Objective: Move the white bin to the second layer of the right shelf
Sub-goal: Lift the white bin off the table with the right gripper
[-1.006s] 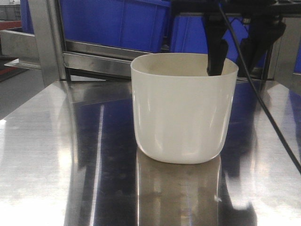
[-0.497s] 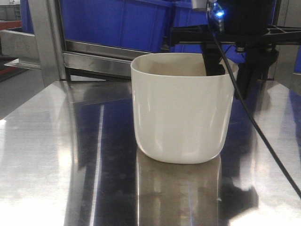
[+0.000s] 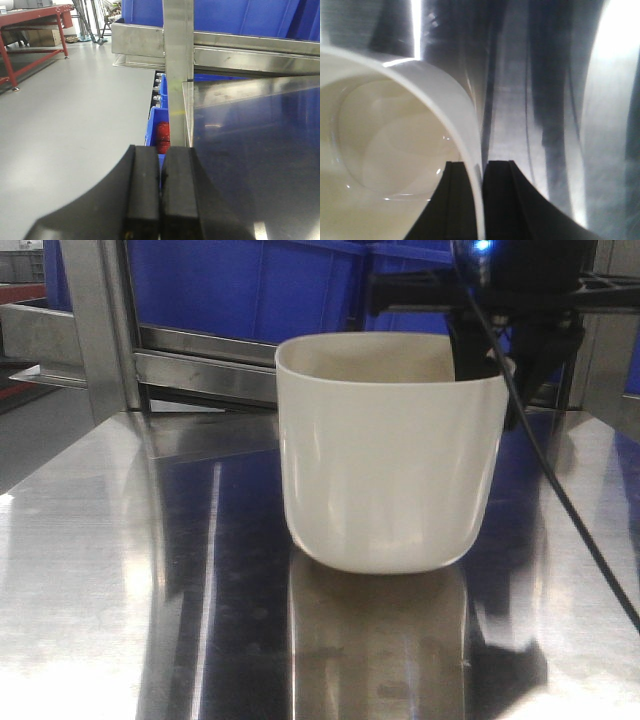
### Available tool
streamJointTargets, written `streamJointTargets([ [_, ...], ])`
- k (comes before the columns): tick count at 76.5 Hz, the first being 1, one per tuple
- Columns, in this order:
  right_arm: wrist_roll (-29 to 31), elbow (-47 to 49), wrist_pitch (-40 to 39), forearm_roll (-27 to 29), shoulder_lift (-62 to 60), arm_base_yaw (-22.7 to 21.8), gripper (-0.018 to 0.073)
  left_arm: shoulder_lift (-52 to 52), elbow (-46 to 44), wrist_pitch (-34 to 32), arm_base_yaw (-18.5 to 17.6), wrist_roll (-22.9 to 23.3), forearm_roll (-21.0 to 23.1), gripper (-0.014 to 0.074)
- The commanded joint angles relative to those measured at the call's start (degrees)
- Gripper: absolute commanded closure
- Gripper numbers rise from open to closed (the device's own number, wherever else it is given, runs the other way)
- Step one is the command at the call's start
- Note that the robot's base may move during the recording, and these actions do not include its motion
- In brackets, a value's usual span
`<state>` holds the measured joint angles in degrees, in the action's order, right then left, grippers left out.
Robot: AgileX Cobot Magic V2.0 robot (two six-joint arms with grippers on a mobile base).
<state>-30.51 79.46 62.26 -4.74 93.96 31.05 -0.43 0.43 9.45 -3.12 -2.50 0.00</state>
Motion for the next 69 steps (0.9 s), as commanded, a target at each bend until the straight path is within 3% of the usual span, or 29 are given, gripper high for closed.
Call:
streamJointTargets([
  [1,7.2,1.4,-4.1,-0.1,-4.5,-1.6,0.0511,-0.9,2.1,-5.0,-0.1,0.3,0.0,0.0512],
  [16,15.8,-1.8,-8.0,3.2,-9.0,-7.7,0.0511,-0.9,2.1,-5.0,-0.1,0.3,0.0,0.0512],
  [34,18.1,-13.0,-14.2,5.1,-18.4,-18.8,0.0511,-0.9,2.1,-5.0,-0.1,0.3,0.0,0.0512],
  [49,27.2,-23.4,-20.4,8.8,-27.5,-26.3,0.0511,-0.9,2.1,-5.0,-0.1,0.3,0.0,0.0512],
  [69,27.8,-33.5,-21.5,8.8,-40.7,-28.6,0.0511,-0.9,2.1,-5.0,-0.1,0.3,0.0,0.0512],
])
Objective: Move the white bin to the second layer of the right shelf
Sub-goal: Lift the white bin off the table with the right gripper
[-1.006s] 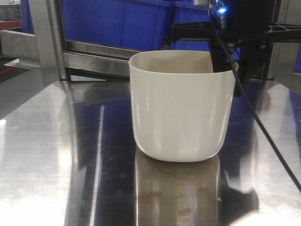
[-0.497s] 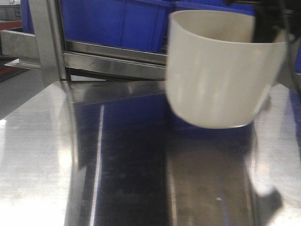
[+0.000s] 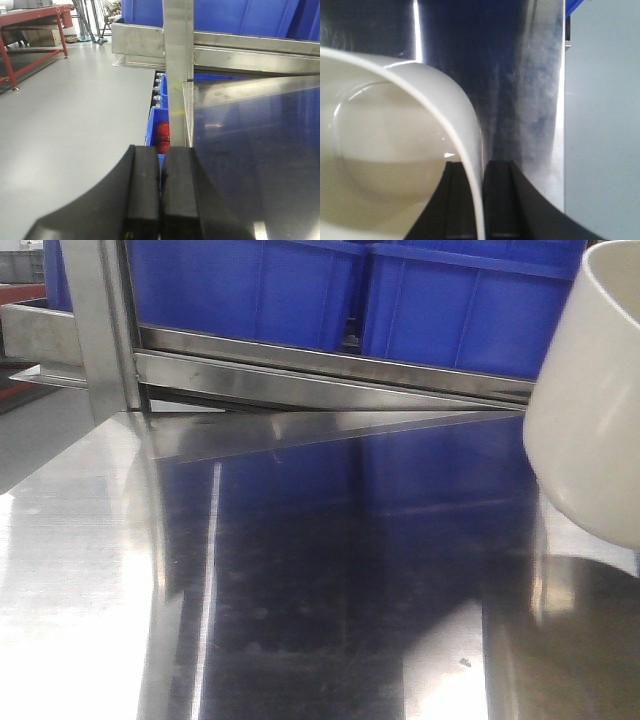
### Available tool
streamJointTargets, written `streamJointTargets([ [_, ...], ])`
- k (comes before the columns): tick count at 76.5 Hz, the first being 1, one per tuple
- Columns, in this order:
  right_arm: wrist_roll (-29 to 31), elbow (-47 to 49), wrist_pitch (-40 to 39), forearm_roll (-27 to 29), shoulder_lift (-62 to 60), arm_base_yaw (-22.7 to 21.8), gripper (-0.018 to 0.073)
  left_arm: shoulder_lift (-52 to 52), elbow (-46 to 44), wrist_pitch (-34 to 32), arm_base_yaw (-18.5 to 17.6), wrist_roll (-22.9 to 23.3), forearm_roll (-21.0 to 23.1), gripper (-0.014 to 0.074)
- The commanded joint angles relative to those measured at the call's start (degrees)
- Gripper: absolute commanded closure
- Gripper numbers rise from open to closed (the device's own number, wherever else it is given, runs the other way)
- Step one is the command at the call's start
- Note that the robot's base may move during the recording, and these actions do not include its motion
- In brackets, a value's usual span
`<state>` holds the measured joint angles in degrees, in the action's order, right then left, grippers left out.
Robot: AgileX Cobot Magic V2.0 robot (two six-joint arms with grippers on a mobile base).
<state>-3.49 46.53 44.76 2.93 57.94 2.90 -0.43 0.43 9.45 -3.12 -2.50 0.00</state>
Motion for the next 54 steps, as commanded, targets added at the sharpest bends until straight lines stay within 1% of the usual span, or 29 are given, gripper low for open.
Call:
streamJointTargets([
  [1,0.7,-1.1,-4.1,1.1,-5.4,-0.4,0.0511,-0.9,2.1,-5.0,-0.1,0.3,0.0,0.0512],
  [29,0.2,-9.7,-4.7,1.1,-22.6,-0.4,0.0511,-0.9,2.1,-5.0,-0.1,0.3,0.0,0.0512],
  [54,0.2,-11.5,-4.5,1.1,-34.7,-0.4,0.0511,-0.9,2.1,-5.0,-0.1,0.3,0.0,0.0512],
])
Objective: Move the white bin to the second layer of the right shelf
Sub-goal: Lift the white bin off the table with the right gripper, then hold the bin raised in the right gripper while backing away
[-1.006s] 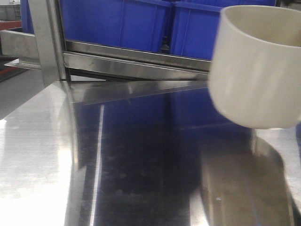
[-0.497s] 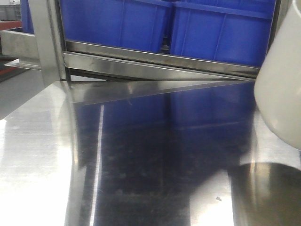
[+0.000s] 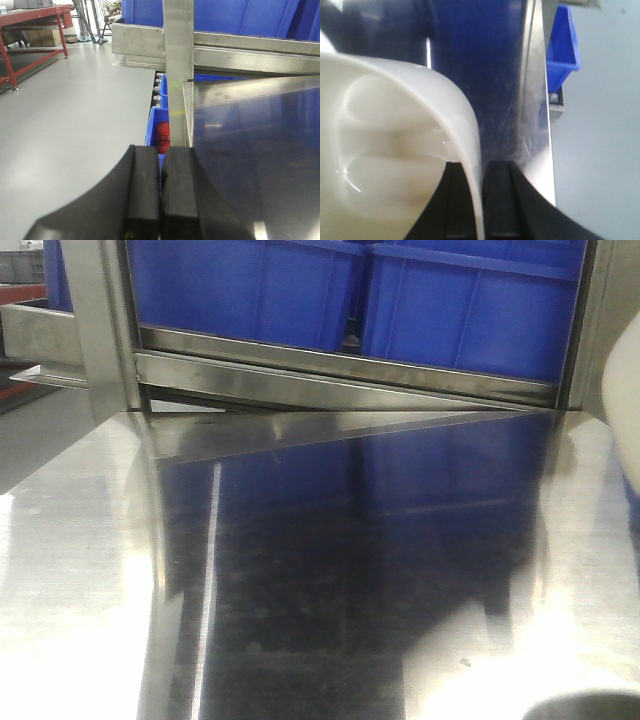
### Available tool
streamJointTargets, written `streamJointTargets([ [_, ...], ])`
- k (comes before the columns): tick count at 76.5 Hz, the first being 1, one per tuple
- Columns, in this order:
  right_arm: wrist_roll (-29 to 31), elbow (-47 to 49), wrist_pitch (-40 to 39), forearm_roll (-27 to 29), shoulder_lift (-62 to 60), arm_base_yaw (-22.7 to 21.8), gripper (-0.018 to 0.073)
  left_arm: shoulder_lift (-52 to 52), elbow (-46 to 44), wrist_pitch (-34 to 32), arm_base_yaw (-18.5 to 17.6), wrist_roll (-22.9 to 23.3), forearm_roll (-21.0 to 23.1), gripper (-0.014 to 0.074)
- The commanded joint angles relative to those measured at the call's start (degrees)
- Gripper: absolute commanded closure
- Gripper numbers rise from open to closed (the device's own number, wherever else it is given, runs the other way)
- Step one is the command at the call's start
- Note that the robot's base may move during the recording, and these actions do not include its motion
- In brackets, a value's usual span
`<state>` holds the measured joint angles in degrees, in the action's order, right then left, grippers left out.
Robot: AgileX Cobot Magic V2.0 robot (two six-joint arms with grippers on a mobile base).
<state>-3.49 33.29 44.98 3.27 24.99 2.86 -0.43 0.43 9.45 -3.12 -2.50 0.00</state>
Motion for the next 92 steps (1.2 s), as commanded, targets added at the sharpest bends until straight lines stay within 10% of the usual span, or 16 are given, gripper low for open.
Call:
streamJointTargets([
  [1,0.2,1.7,-4.8,0.8,-1.9,-0.4,0.0511,-0.9,2.1,-5.0,-0.1,0.3,0.0,0.0512],
  [92,0.2,1.7,-4.8,0.8,-2.9,-0.4,0.0511,-0.9,2.1,-5.0,-0.1,0.3,0.0,0.0512],
])
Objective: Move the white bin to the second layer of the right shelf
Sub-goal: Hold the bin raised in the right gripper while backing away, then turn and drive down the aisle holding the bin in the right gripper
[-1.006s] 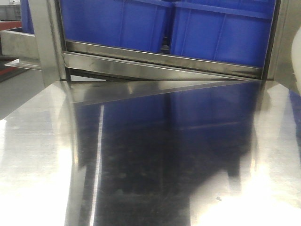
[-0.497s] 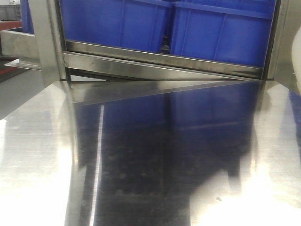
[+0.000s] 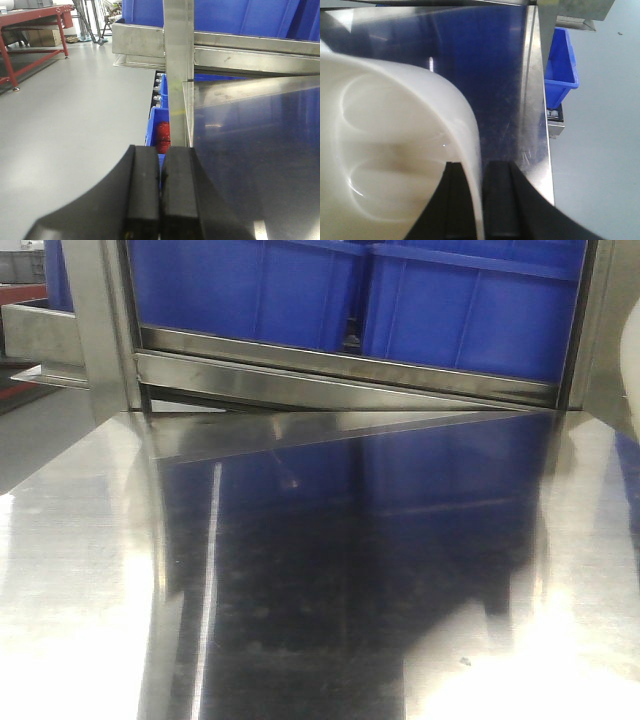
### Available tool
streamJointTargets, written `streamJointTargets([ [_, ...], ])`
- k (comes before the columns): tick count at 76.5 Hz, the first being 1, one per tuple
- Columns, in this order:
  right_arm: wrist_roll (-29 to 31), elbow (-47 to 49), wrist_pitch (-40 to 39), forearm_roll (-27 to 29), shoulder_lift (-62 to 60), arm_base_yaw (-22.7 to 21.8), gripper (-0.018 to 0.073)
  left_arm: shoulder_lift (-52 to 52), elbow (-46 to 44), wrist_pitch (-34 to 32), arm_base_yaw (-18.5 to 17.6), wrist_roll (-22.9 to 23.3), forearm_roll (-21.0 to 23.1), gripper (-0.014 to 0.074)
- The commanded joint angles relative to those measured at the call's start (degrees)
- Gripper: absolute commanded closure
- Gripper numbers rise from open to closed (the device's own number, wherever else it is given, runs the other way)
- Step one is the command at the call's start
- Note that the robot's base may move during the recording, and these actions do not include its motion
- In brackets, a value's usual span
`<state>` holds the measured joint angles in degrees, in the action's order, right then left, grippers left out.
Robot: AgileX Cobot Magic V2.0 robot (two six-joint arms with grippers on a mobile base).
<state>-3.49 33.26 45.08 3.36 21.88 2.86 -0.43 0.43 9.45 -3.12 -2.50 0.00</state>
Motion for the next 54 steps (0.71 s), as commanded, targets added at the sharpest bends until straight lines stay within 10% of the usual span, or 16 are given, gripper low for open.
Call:
streamJointTargets([
  [1,0.2,1.7,-4.9,0.7,0.2,-0.4,0.0511,-0.9,2.1,-5.0,-0.1,0.3,0.0,0.0512],
  [54,0.2,1.7,-4.9,0.7,0.2,-0.4,0.0511,-0.9,2.1,-5.0,-0.1,0.3,0.0,0.0512],
])
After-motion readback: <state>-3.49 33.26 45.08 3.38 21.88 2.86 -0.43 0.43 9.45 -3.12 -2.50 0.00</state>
